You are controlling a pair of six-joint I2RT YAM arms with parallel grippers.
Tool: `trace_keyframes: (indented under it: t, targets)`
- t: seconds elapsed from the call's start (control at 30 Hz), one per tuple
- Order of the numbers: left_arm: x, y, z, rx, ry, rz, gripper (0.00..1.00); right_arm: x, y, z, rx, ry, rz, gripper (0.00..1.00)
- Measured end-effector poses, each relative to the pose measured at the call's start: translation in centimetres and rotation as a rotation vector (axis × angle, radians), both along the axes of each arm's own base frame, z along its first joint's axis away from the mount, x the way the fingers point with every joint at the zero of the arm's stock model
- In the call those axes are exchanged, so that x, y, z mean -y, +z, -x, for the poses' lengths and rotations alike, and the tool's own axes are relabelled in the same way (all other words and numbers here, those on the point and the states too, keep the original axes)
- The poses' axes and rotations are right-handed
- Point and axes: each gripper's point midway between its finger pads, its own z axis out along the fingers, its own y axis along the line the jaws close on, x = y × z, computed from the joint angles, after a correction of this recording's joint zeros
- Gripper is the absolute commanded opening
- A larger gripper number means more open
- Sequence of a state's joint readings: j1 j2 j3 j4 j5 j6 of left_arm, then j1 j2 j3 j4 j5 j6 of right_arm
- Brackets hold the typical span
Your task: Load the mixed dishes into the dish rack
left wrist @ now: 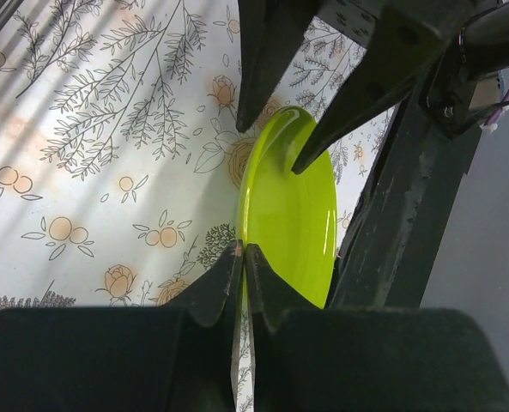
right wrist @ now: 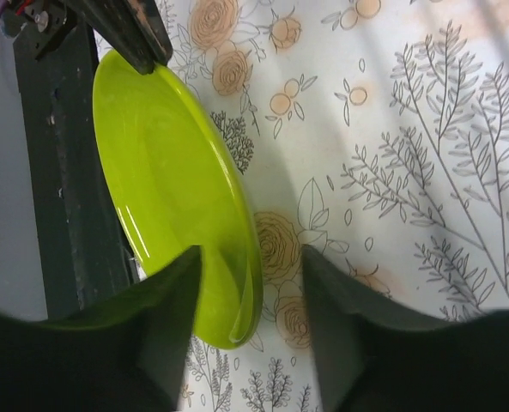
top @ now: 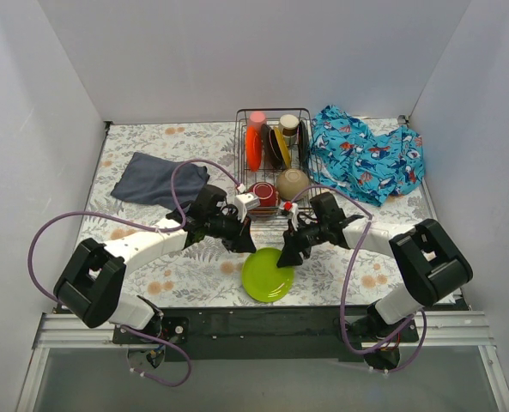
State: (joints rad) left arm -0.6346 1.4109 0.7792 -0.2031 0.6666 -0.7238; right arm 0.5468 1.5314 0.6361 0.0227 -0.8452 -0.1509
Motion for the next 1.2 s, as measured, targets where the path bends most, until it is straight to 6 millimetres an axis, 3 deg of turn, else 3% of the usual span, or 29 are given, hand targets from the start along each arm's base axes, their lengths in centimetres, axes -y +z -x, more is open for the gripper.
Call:
trace_keyframes:
  t: [0.1, 0.13, 0.17, 0.2, 0.27, 0.33, 0.43, 0.5, 0.6, 0.63, 0.7, 0.8, 0.9, 0.97, 1.1, 1.2]
  targets:
    - [0.0, 0.0, -0.1, 0.008, -0.003, 0.000, 0.00, -0.5, 0.3, -0.4, 0.007, 0.002, -0.017, 0.29]
    - [0.0, 0.0, -0.1, 0.011, -0.005, -0.001, 0.00, -0.6, 0.4, -0.5, 0.012, 0.002, -0.022, 0.21]
    - [0.0, 0.0, -0.1, 0.014, -0.004, -0.002, 0.00, -0.6, 0.5, -0.5, 0.015, 0.003, -0.026, 0.06]
    - [-0.1, 0.0, -0.2, 0.017, -0.004, -0.004, 0.00, -0.7, 0.6, -0.5, 0.014, 0.002, -0.028, 0.01]
    - [-0.2, -0.2, -0.3, 0.025, 0.002, -0.013, 0.00, -0.7, 0.7, -0.5, 0.009, 0.003, -0.031, 0.01]
    - [-0.3, -0.2, -0.6, 0.037, 0.009, -0.018, 0.15, -0.7, 0.7, -0.7, 0.013, -0.003, -0.027, 0.01]
    - [-0.5, 0.1, -1.6, 0.067, 0.037, -0.046, 0.30, -0.6, 0.8, -0.8, 0.020, -0.010, -0.017, 0.01]
    - [-0.5, 1.4, -3.5, 0.120, 0.080, -0.056, 0.37, -0.3, 1.3, -0.8, 0.016, -0.018, -0.011, 0.01]
    - [-0.9, 5.8, -8.3, 0.243, 0.193, -0.032, 0.39, 0.2, 2.5, -1.1, 0.021, -0.043, 0.008, 0.01]
    - [-1.4, 7.2, -9.9, 0.283, 0.237, -0.023, 0.36, 0.3, 2.9, -1.4, 0.025, -0.060, 0.023, 0.01]
    - [-3.2, 10.2, -13.8, 0.370, 0.364, -0.003, 0.04, 0.5, 4.1, -2.5, 0.049, -0.099, 0.056, 0.01]
    - [-7.5, 12.2, -18.3, 0.440, 0.587, -0.013, 0.00, 0.6, 6.7, -4.7, 0.115, -0.169, 0.088, 0.01]
    - [-11.1, 11.5, -20.7, 0.404, 0.753, -0.039, 0.00, 0.8, 9.8, -7.5, 0.198, -0.282, 0.115, 0.01]
    - [-12.4, 10.1, -21.7, 0.356, 0.824, -0.052, 0.00, 0.9, 12.5, -9.4, 0.268, -0.366, 0.111, 0.01]
    - [-11.9, 6.1, -22.0, 0.232, 0.859, -0.068, 0.00, 1.2, 17.5, -12.1, 0.383, -0.520, 0.093, 0.01]
    - [-10.7, 3.2, -21.9, 0.152, 0.848, -0.074, 0.00, 0.9, 19.9, -13.4, 0.462, -0.642, 0.122, 0.01]
